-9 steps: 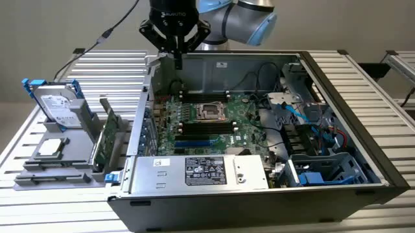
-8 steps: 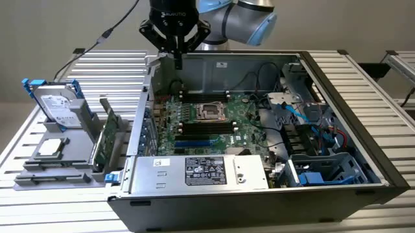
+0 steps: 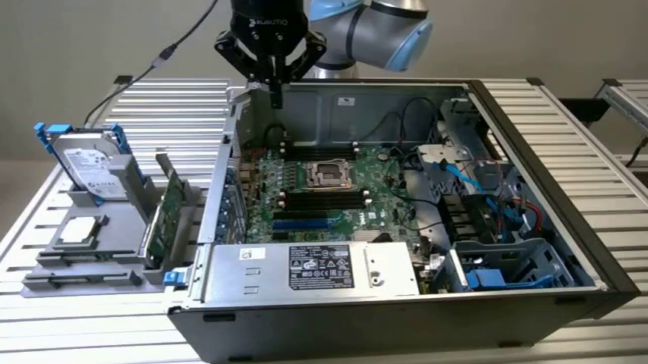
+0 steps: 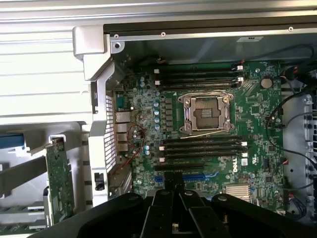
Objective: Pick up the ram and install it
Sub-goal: 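Reach for the ram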
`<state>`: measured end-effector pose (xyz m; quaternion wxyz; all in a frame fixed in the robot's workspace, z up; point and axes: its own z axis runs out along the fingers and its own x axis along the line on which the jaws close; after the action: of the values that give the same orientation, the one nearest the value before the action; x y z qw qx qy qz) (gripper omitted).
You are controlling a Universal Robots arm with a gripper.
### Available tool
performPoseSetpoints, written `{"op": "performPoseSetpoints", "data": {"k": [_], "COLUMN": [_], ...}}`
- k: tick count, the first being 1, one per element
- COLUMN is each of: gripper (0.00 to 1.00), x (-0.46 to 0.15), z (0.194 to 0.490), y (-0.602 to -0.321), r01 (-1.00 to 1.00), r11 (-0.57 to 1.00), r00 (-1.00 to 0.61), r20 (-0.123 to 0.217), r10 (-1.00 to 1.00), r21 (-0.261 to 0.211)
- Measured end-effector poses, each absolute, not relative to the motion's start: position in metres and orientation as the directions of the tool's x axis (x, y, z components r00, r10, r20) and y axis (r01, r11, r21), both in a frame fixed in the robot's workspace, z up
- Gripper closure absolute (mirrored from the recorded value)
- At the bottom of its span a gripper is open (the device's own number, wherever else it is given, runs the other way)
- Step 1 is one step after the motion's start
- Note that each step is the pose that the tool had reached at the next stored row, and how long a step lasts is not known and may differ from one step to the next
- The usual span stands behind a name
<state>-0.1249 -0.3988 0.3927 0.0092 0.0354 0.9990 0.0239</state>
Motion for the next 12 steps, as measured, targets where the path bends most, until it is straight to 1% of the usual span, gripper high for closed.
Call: {"op": "performPoseSetpoints", "data": {"k": [12], "gripper": [0.89], "x": [-0.178], "z": [0.386], "y": [-0.402], "r01": [0.071], "r11": [0.996], "r00": [-0.997], "r20": [-0.009], "r10": [0.071], "r21": [0.048]}}
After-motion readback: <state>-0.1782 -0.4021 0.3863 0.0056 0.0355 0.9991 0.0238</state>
